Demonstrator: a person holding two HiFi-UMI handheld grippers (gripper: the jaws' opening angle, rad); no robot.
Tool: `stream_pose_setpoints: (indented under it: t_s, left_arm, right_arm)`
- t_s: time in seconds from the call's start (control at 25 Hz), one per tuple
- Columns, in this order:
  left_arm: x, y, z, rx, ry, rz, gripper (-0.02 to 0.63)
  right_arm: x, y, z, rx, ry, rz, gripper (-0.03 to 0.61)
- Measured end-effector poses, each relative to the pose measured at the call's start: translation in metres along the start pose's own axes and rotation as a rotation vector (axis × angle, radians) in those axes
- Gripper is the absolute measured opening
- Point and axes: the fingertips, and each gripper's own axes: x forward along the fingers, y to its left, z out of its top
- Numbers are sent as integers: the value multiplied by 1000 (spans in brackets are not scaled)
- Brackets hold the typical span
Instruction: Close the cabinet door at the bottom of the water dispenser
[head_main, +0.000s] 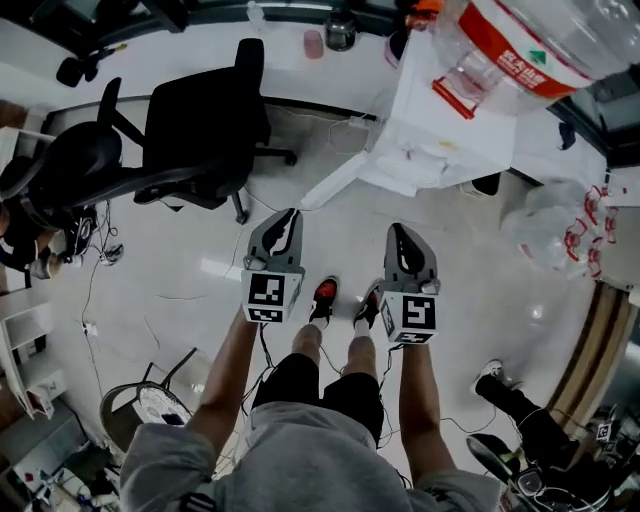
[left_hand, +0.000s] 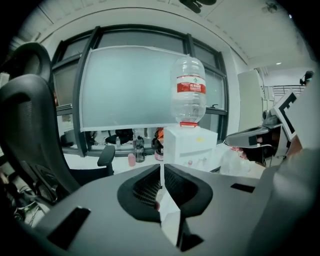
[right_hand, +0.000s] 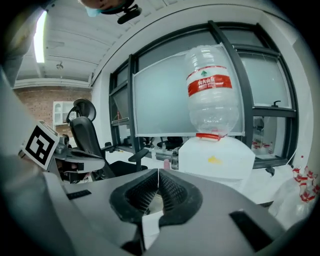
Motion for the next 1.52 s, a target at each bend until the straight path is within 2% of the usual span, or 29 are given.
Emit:
stream_pose_setpoints:
  t_s: [0.24, 0.6, 1.04, 1.52]
  left_arm:
    - [31, 13, -60, -47, 19, 69, 43]
    - [76, 26, -174, -107, 101, 134, 43]
    - [128, 43, -271, -124, 142, 124, 43]
    - [171, 49, -352, -115, 190, 106, 44]
  right_arm:
    - [50, 7, -57, -7, 49, 101, 20]
    - [115, 20, -153, -27, 127, 205, 20]
    - [173, 21, -262, -22, 199, 228, 20]
    - [207, 19, -337, -32, 236, 239, 20]
